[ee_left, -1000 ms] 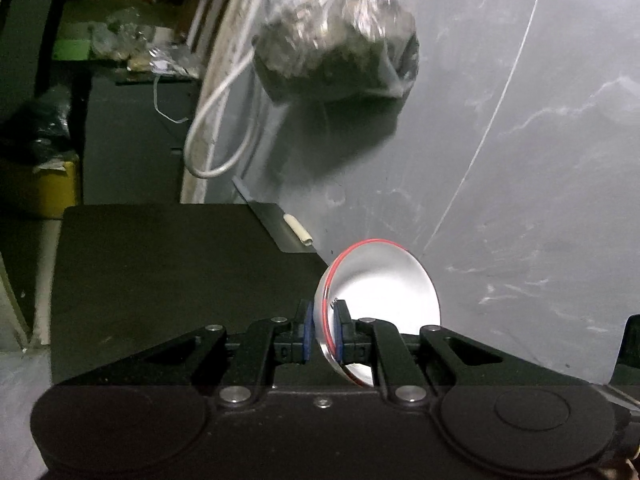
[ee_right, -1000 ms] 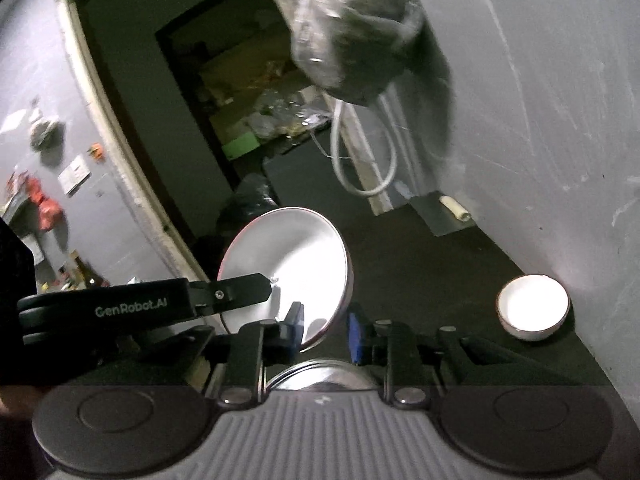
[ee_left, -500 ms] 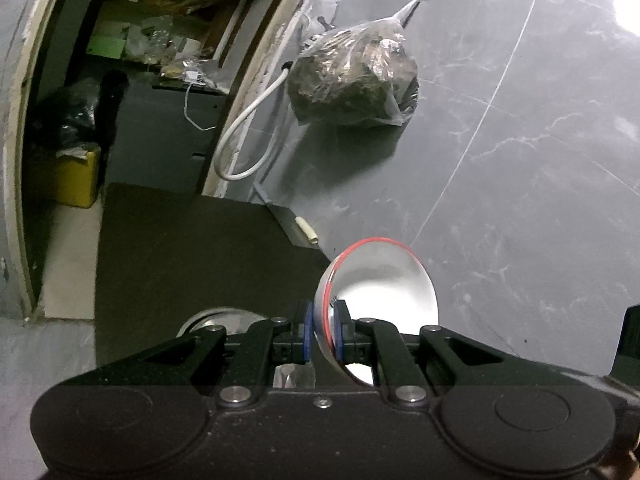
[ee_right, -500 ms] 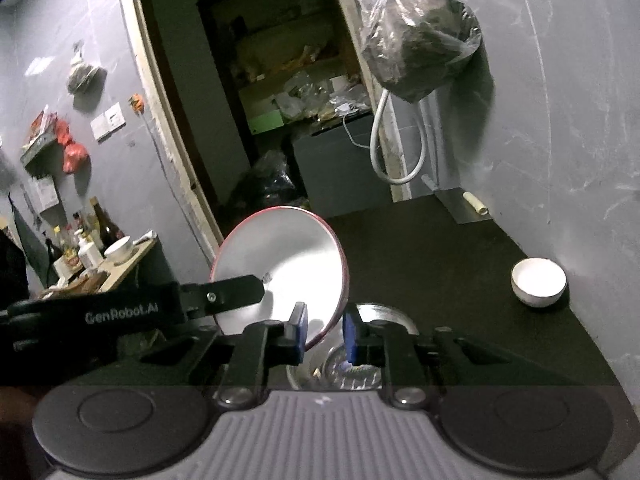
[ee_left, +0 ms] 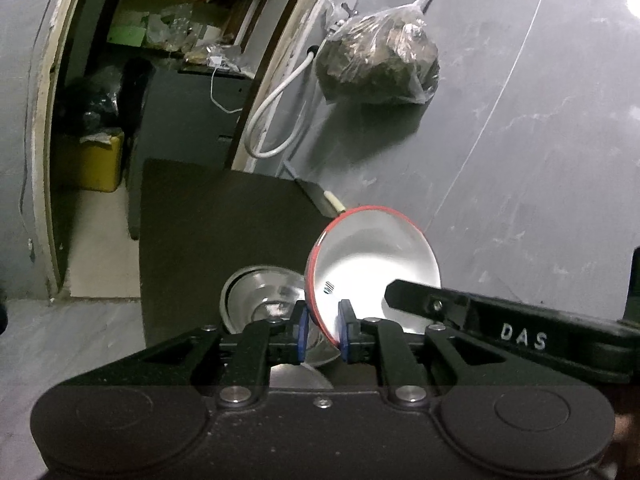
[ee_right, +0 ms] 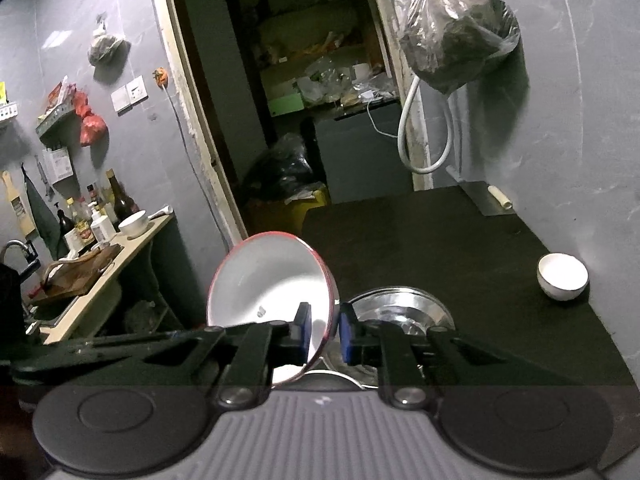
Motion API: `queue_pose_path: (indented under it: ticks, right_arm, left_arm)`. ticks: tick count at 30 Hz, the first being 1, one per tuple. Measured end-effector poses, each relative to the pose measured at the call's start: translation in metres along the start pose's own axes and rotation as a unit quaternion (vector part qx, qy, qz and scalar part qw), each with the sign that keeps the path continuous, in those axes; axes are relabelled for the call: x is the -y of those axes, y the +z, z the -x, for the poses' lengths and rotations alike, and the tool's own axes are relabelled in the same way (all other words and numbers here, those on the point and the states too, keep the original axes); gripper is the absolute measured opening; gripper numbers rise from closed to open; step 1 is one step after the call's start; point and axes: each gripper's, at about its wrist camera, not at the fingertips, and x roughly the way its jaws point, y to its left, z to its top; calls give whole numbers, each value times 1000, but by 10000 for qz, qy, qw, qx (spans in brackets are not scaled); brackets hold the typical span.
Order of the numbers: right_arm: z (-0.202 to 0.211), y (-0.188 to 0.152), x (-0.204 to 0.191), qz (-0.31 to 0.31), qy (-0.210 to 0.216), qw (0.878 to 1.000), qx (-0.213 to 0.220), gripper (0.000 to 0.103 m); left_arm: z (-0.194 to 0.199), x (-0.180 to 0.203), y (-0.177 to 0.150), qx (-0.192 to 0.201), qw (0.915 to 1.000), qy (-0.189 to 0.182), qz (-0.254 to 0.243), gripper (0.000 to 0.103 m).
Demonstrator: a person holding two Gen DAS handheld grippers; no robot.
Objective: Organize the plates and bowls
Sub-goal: 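Lift the white bowl with both grippers and carry it to the steel pot, then lower the white bowl into the steel pot and open both grippers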
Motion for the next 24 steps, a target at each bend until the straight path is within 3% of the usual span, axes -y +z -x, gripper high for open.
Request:
queue_pose_path:
  ticks: [8, 24]
  right_arm:
    - [-16, -6, 3, -32, 26, 9994, -352, 9]
    - [-52, -36, 3, 255, 16, 9871, -1583, 12]
  left_arm:
    - [-2, -7, -11, -317, 9993, 185, 87, 16]
    - [-30, -18, -23, -1052, 9911, 739, 347, 9]
